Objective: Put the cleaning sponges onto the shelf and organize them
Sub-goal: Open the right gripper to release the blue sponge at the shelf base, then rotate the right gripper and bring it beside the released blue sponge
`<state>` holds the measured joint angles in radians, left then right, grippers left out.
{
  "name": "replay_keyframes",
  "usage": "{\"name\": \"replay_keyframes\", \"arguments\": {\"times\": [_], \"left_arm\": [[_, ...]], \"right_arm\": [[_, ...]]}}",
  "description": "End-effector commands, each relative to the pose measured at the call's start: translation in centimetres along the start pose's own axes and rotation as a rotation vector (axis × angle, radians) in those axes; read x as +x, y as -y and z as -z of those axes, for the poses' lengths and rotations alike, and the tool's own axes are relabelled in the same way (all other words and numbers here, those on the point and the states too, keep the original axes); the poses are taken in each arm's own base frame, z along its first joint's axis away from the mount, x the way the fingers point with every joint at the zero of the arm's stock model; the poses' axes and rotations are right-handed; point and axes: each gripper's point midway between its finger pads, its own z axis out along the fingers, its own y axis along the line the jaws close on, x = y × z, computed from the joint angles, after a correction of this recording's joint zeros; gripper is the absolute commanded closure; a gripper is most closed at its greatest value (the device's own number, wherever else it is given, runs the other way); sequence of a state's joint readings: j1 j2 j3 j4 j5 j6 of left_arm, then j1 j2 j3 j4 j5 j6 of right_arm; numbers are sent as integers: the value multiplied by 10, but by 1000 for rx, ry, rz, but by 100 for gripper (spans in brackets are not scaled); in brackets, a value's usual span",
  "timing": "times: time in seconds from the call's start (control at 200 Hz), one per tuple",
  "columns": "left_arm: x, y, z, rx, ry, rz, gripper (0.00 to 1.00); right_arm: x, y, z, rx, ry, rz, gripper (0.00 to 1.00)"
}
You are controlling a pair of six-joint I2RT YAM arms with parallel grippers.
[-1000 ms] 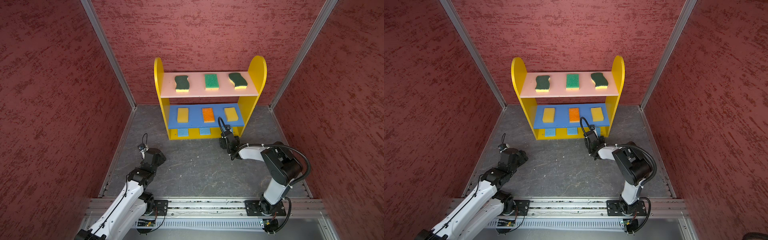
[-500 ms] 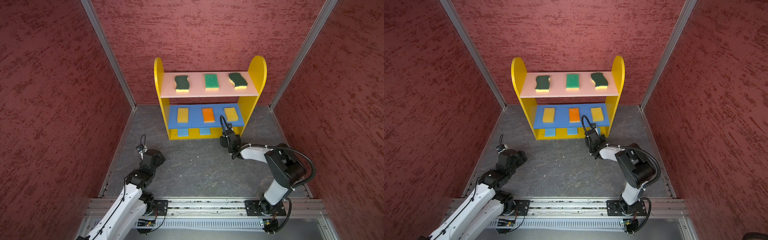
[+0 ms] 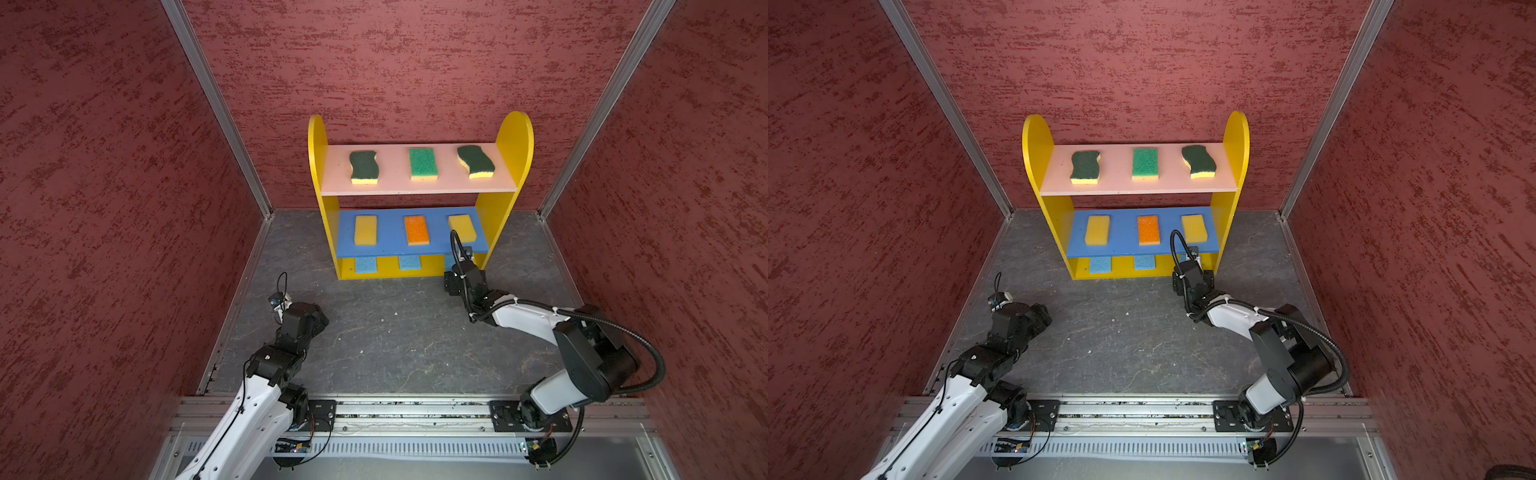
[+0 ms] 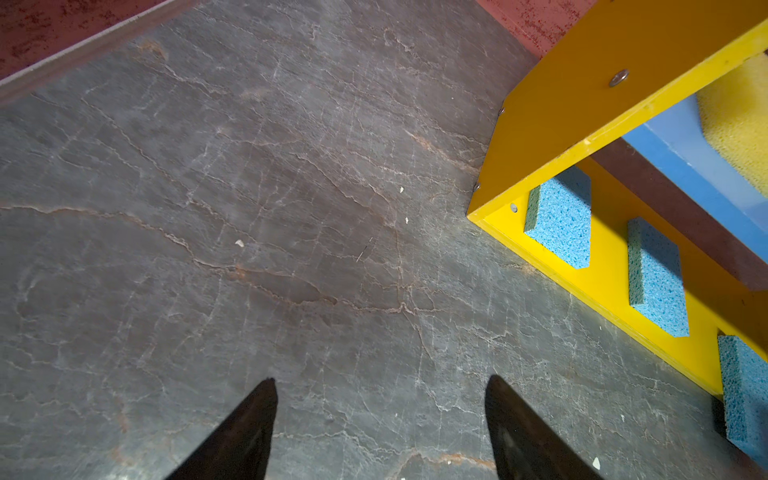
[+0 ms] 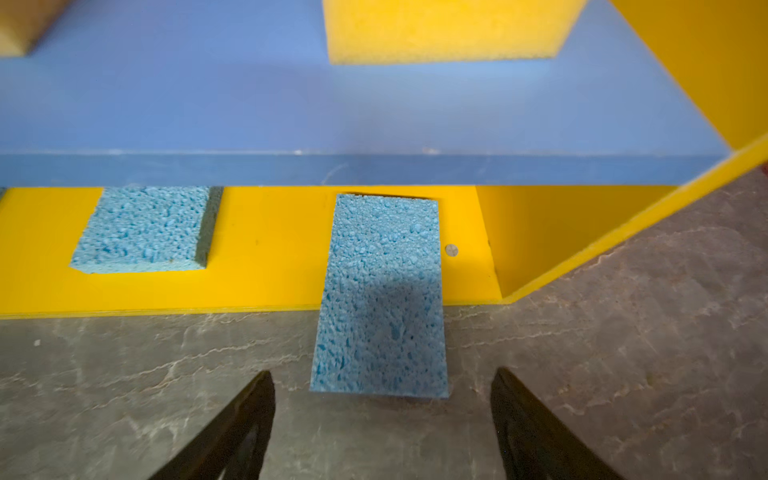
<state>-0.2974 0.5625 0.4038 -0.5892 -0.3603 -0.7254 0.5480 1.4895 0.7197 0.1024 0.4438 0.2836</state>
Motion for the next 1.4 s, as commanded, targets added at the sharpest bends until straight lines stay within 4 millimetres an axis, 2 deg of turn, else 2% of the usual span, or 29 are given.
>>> {"name": "replay_keyframes", "arguments": {"times": [0.0,0.145,0.326,0.436,0.626,0.771,0.867,1.077,1.207,1.232,1.398], "left_arm": [[-3,0,5,-2,2,2,21],[-2,4,7,17,-10,1,22],[0,9,9,42,-16,2,23],[1,11,10,47,-15,-4,23],[3,13,8,51,-17,-5,23],[4,14,3,43,-22,-12,24],[6,16,0,39,-27,-15,24],[8,19,-8,36,-35,-19,23],[8,20,-11,28,-36,-22,24],[8,20,-12,27,-36,-22,24],[11,19,-15,23,-40,-19,24]], "right_arm": [[0,-7,21,-76,-11,-96,20],[8,-13,46,-196,-24,-238,30],[20,-15,68,-321,-5,-407,52],[31,-15,67,-353,-25,-466,66],[48,-7,58,-456,-31,-648,79],[54,-4,51,-484,-51,-698,89],[57,-3,46,-502,-56,-732,100],[65,0,34,-514,-60,-789,100],[61,2,32,-529,-36,-822,100],[68,3,28,-516,-55,-824,100],[75,11,19,-473,-54,-846,100]]}}
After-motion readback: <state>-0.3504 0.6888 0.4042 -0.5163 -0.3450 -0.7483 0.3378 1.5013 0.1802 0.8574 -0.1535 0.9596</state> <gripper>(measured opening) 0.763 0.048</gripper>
